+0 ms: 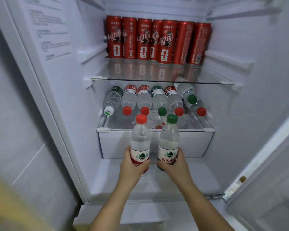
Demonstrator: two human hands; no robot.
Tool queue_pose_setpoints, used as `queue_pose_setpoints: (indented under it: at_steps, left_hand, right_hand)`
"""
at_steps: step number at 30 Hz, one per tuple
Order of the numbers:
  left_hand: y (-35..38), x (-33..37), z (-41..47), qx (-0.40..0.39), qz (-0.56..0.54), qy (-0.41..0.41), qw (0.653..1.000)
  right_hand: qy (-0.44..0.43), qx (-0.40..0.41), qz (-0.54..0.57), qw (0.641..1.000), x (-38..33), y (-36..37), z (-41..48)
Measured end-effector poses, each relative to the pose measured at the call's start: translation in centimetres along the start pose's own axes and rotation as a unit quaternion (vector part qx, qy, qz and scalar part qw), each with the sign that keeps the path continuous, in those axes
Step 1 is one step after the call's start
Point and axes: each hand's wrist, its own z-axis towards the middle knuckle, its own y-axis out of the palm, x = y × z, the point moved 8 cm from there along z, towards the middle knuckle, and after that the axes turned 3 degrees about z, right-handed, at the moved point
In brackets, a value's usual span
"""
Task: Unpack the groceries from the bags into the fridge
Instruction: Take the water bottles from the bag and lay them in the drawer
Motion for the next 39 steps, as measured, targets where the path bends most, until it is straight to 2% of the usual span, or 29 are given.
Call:
queue_pose_setpoints:
  at_steps: [8, 10, 12, 14, 16, 18, 20, 22, 27, 33, 39]
  left_hand:
    - [-0.7, 0.7, 0.1, 0.000, 0.023, -0.018, 1.000]
    - [-2.2, 2.4, -0.4, 0.058, 0.065, 0.016, 0.996]
    - [-3.9, 5.6, -1.0, 0.135, 0.113, 0.092, 0.980]
    - [-4.5, 9.4, -1.2, 0.161, 0.103, 0.160, 0.968]
    - [-3.7, 12.3, -0.3, 0.135, 0.065, 0.191, 0.970]
    - [-2.4, 14.4, 0.9, 0.091, 0.049, 0.199, 0.975]
    - [-1.2, 15.4, 2.0, 0.054, 0.079, 0.196, 0.976]
    - [-0.5, 15.1, 2.8, 0.037, 0.114, 0.186, 0.975]
    - [-1.2, 13.3, 3.6, 0.079, 0.085, 0.173, 0.978]
    - [-1.1, 13.0, 3.9, 0.072, 0.081, 0.181, 0.977]
    - [-1.0, 12.9, 4.0, 0.073, 0.078, 0.187, 0.977]
  right_hand:
    - [-0.011, -0.057, -0.054, 0.997, -2.7, -0.9, -0.2]
    - [-0.029, -0.032, -0.070, 0.997, -5.2, -2.5, -0.4]
    - [-0.065, 0.026, -0.101, 0.992, -8.1, -4.4, -0.2]
    - [-0.129, 0.071, -0.133, 0.980, -11.3, -5.2, 0.2]
    - [-0.185, 0.098, -0.208, 0.956, -14.2, -4.7, 0.7]
    - [-0.203, 0.111, -0.320, 0.919, -16.0, -3.5, 1.7]
    - [-0.198, 0.114, -0.408, 0.884, -16.5, -2.4, 2.5]
    - [-0.190, 0.115, -0.435, 0.873, -16.5, -2.0, 3.0]
    - [-0.188, 0.132, -0.416, 0.880, -15.9, -2.2, 3.4]
    - [-0.151, 0.077, -0.293, 0.941, -15.4, -3.1, 3.9]
    - [-0.221, 0.182, -0.184, 0.940, -20.2, -7.3, -0.1]
